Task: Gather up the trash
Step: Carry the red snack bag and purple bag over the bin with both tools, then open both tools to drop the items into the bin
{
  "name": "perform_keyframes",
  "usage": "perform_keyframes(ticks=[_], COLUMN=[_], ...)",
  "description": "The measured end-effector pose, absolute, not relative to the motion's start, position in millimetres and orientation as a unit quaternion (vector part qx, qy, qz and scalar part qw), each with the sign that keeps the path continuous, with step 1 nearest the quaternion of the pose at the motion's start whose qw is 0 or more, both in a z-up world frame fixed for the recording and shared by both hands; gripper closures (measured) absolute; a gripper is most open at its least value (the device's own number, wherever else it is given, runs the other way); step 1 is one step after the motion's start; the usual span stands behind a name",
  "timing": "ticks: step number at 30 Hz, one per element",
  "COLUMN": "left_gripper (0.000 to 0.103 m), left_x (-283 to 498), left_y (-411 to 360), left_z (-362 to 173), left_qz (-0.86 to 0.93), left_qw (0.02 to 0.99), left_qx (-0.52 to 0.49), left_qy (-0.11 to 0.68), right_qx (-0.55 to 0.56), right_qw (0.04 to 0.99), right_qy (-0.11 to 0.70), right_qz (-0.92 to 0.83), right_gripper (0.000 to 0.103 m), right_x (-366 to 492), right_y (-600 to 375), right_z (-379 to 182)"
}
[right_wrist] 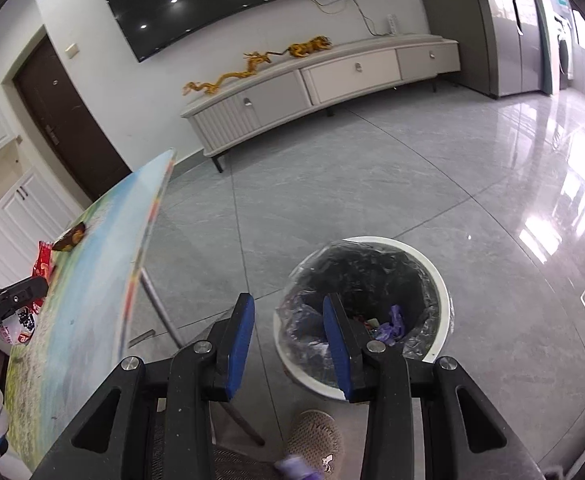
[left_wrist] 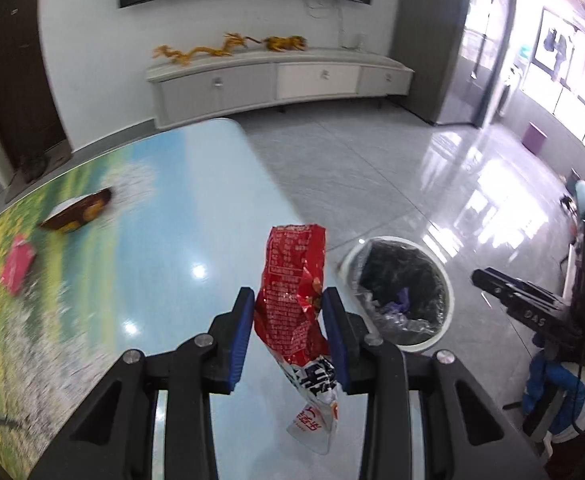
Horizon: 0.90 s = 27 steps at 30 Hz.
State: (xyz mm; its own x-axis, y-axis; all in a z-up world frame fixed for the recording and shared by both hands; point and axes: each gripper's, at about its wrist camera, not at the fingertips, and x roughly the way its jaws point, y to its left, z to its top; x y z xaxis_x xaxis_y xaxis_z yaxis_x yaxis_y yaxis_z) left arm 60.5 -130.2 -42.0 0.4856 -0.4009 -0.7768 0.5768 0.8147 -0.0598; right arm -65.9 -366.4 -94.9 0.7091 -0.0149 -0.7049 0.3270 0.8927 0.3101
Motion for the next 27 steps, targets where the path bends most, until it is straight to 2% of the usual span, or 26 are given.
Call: perform_keyframes(ticks=[12,18,20,21,22,25,27], left_gripper=[0.068,0.067,0.059,0.047,0.039,0.039,0.039], left_x=[80.2,87.4,87.6,87.4,89.0,90.8,91.1], left_y=[-237.6,-284.9,-298.8,-305.0,-308.9,-319.3,-319.0], left_z=[-66.6,-87.0,-96.8,-102.2,-105.2,-116.0,-118.4], left_qz=[-0.364,-0.387,-0.397,-0.402,-0.403,-0.407,-0.409], left_qw=[0.81,0.786,0.774,0.769,0.767,0.76,0.758], left_qx=[0.106,0.101,0.099,0.098,0.098,0.102,0.107], left_qy=[0.448,0.471,0.483,0.488,0.489,0.496,0.497], right_qx=[0.26,0.292,0.307,0.319,0.337,0.381,0.402], right_qw=[0.867,0.828,0.806,0.796,0.782,0.752,0.737], right_qy=[0.398,0.437,0.458,0.466,0.472,0.482,0.486], right_qz=[-0.146,-0.196,-0.214,-0.22,-0.227,-0.238,-0.243], right_gripper=[0.069,0.069,0.069,0.069,0.069,0.067,0.059], right_x=[-83.4,-124.2,-138.5,-144.5,-151.6,-164.1,-166.5], right_y=[-412.8,-440.8,-449.8,-454.6,-460.4,-472.2,-479.6], right_z=[-137.9,-185.9,-211.8,-224.2,-239.6,-274.3,-293.4])
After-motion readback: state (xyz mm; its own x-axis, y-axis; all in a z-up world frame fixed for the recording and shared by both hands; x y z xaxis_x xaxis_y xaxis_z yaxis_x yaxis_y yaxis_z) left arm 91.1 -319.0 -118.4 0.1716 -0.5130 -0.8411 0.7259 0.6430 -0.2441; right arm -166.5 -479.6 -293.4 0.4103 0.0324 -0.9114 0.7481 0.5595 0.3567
